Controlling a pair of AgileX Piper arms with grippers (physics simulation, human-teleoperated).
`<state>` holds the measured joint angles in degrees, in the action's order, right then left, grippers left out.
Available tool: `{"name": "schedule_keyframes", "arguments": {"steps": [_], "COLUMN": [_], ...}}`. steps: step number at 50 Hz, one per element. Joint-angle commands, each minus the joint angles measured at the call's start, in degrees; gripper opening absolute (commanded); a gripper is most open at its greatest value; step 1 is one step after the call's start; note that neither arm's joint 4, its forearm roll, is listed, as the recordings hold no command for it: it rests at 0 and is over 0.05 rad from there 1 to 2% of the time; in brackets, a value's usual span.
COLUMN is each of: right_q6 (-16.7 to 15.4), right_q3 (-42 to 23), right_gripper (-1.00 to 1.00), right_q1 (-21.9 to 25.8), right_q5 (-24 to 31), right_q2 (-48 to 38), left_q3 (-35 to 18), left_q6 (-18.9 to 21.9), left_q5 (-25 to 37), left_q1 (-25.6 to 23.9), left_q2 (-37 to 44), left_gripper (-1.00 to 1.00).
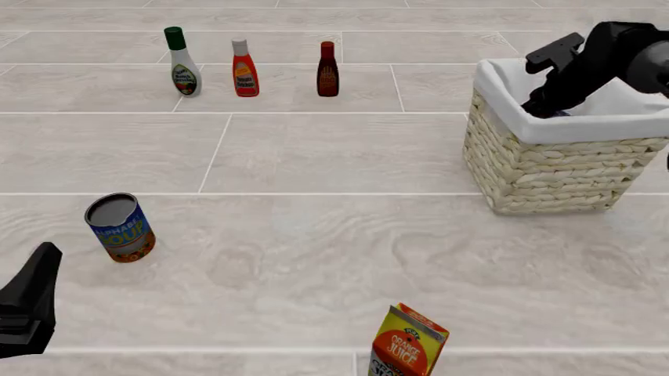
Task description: Pick the chocolate pudding and place it in the basket.
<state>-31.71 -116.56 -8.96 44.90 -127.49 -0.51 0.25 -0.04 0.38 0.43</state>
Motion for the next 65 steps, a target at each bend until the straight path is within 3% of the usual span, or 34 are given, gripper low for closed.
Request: {"name": "schedule_keyframes", "arguments": {"steps": [1, 4, 5, 34, 65], "right_q6": [0.6, 0.59, 0.44, 0.76, 1.21], "right_q3": [1.31, 1.16, 1.28, 4.28, 23.37], "right_gripper": [-1.0, -1.0, 1.0, 1.0, 1.0], "right_q1": [-0.39, -0.53, -0.54, 0.36, 2.45], "right_q5": [-1.2, -1.19, -1.35, -1.39, -3.82], "right_q2": [0.02, 0.02, 0.19, 5.21, 26.8], "left_q3": [0.07, 0.07, 0.07, 0.07, 0.07], "left_q6": [0.03, 0.03, 0.04, 0.05, 0.03], "left_q5": [0.2, 0.2, 0.21, 0.2, 0.21], "left_q1": [-0.4, -0.42, -0.42, -0.41, -0.41], "left_q2": [-0.32, -0.32, -0.32, -0.32, -0.32], "left_gripper": [1.0, 1.0, 1.0, 1.0, 1.0]}}
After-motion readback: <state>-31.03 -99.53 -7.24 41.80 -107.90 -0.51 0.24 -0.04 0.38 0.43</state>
